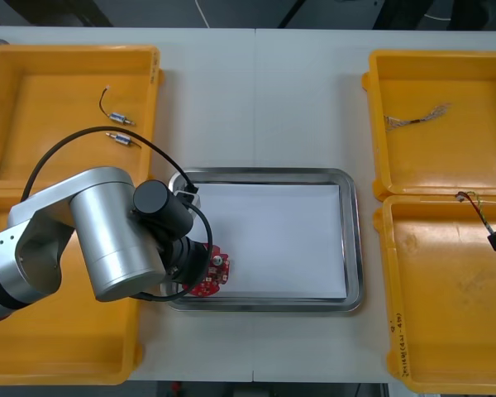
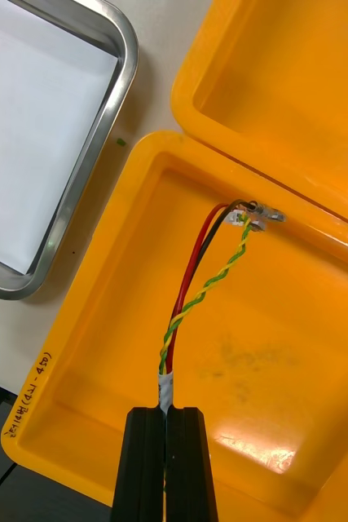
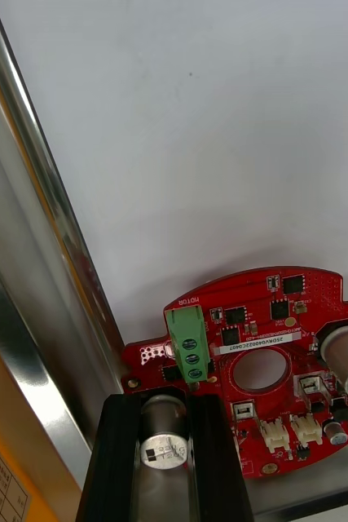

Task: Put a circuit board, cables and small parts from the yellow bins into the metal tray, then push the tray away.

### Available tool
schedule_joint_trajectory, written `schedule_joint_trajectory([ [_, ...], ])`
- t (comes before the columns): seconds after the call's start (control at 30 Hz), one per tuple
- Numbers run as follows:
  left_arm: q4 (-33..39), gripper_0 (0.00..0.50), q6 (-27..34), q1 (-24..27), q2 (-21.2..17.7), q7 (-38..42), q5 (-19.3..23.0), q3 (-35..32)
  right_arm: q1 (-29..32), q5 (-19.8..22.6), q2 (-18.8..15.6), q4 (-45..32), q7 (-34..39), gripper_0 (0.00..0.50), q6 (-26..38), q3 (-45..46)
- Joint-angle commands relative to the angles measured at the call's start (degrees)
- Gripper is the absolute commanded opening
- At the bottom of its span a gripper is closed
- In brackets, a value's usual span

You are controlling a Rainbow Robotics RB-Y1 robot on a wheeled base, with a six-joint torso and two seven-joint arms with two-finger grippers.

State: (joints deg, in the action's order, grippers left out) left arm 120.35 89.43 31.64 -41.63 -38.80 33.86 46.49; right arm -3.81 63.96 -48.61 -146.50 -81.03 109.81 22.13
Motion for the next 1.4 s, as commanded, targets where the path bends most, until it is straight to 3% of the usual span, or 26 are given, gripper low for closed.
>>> schedule_joint_trajectory([
  [0.03,0.15,0.0,-1.1,2.03,1.2,5.84,-0.63,1.23,-1.29,0.2,-1.93,-1.5,-2.11,0.0,0.19,-0.59],
  [0.37,0.15,0.008,-2.68,2.03,1.2,7.07,-0.46,1.41,-1.38,0.46,-1.93,-1.5,-2.11,0.0,0.19,-0.59],
  [0.4,0.24,0.12,-2.86,2.03,1.11,7.16,-0.46,1.41,-1.38,0.46,-1.93,-1.5,-2.11,0.0,0.19,-0.59],
  [0.43,0.15,0.282,-3.21,2.03,1.2,7.42,-0.55,1.41,-1.46,0.46,-1.93,-1.5,-2.02,0.0,0.19,-0.59],
  [0.47,0.15,0.352,-3.3,2.03,1.11,7.42,-0.55,1.41,-1.46,0.46,-1.93,-1.5,-2.11,0.0,0.19,-0.59],
  [0.5,0.24,0.459,-3.56,2.03,1.11,7.6,-0.55,1.41,-1.46,0.46,-1.93,-1.5,-2.11,0.0,0.19,-0.59],
  [0.53,0.24,0.5,-3.83,2.03,1.11,7.77,-0.46,1.41,-1.46,0.46,-1.93,-1.5,-2.02,0.0,0.19,-0.59],
  [1.1,1.29,0.5,-4.53,2.03,0.94,10.15,-0.28,1.32,-3.57,0.72,-1.93,-1.5,-2.02,0.0,0.19,-2.09],
  [1.4,4.89,0.5,1.27,2.03,-0.12,10.23,1.56,-5.89,-7.44,0.37,-1.93,-1.5,-2.02,0.0,0.19,-6.48],
])
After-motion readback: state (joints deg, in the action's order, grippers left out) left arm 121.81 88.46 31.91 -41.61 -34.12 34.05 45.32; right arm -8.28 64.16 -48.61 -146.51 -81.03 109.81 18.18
